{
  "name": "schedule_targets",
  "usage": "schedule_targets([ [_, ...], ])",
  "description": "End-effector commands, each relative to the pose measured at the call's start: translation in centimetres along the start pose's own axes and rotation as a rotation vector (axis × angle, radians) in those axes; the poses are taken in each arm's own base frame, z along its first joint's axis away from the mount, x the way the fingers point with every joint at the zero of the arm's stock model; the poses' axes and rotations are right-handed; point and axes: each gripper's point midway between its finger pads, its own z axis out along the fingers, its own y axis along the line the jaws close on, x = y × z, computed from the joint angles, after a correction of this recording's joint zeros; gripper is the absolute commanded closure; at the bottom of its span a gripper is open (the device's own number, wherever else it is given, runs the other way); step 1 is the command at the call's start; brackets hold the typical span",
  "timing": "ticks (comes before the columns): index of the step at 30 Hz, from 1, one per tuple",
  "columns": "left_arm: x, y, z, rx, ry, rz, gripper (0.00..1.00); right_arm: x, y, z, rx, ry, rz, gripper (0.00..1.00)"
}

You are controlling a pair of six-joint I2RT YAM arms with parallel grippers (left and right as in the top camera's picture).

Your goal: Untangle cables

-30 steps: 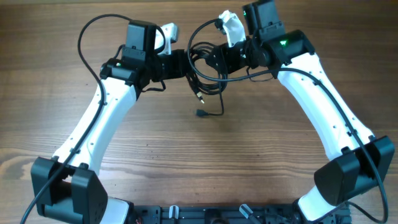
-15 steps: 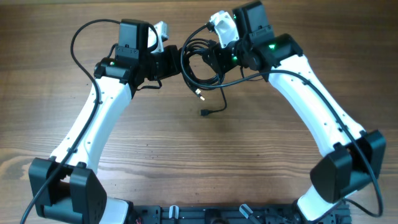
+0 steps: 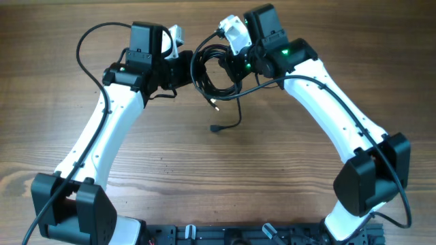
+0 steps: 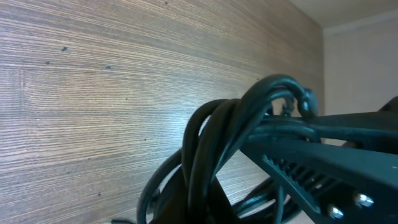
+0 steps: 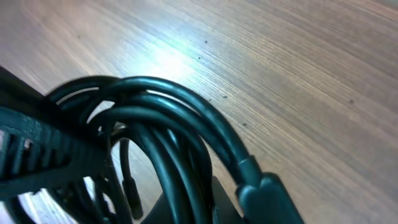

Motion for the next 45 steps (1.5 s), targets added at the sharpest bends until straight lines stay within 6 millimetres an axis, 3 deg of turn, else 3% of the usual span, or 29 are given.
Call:
schedule_targets([
  [1,-0.5,2.7,-0.6,-0.157,-0.053,-0.084,0.96,-3.6,-4.8,-7.7,0.117,-0.186,0.301,0.96],
  [4,-1.0,4.8,-1.3,-0.243,-0.088,-0.141,0.96,-2.7,-7.9,-10.0,0.089,-0.198,0.484,0.96],
  [9,-1.6,7.1,-2.5,-0.288,-0.102,-0.205,0.96,0.8,-13.2,-12.8,0.115,-0.17,0.739,0.96],
  [11,-2.0,7.9,-2.9,-0.301,-0.117,-0.238,0.96,1.4,-13.5,-12.9,0.123,-0.152,0.759,0.96],
  [17,-2.2,8.1,-3.2,-0.293,-0.118,-0.248,0.96,1.6,-12.5,-12.6,0.093,-0.126,0.715,0.96],
  [21,-1.7,7.1,-2.7,-0.256,-0.093,-0.239,0.96,0.5,-9.5,-11.7,-0.013,-0.116,0.56,0.91],
  [23,-1.3,6.2,-2.1,-0.242,-0.08,-0.216,0.96,0.2,-7.5,-10.8,-0.042,-0.095,0.474,0.94],
  [26,-0.5,4.6,-1.2,-0.218,-0.059,-0.177,0.71,0.3,-5.4,-9.9,-0.06,-0.065,0.41,0.96],
  [27,-0.3,3.8,-0.8,-0.204,-0.056,-0.155,0.48,0.4,-5.0,-9.5,-0.05,-0.053,0.399,0.96],
  [29,-0.4,2.6,-0.3,-0.178,-0.065,-0.114,0.3,0.3,-4.0,-9.0,-0.058,-0.044,0.38,0.96],
  [31,-0.8,1.3,0.1,-0.139,-0.083,-0.082,0.22,0.2,-3.7,-9.0,-0.066,-0.043,0.376,0.96],
  [35,-1.1,-0.8,1.2,-0.012,-0.055,-0.001,0.16,0.2,-3.0,-9.0,-0.105,-0.041,0.359,0.96],
  [39,-1.7,-1.0,2.9,0.036,-0.054,0.015,0.18,0.5,-2.9,-9.0,-0.108,-0.029,0.359,0.96],
  [42,-2.2,-3.5,2.9,0.168,-0.058,0.094,0.19,0.5,-2.9,-9.0,-0.108,-0.028,0.36,0.96],
  [45,-2.2,-4.1,3.0,0.199,-0.056,0.119,0.21,0.5,-2.9,-8.9,-0.108,-0.027,0.361,0.96],
])
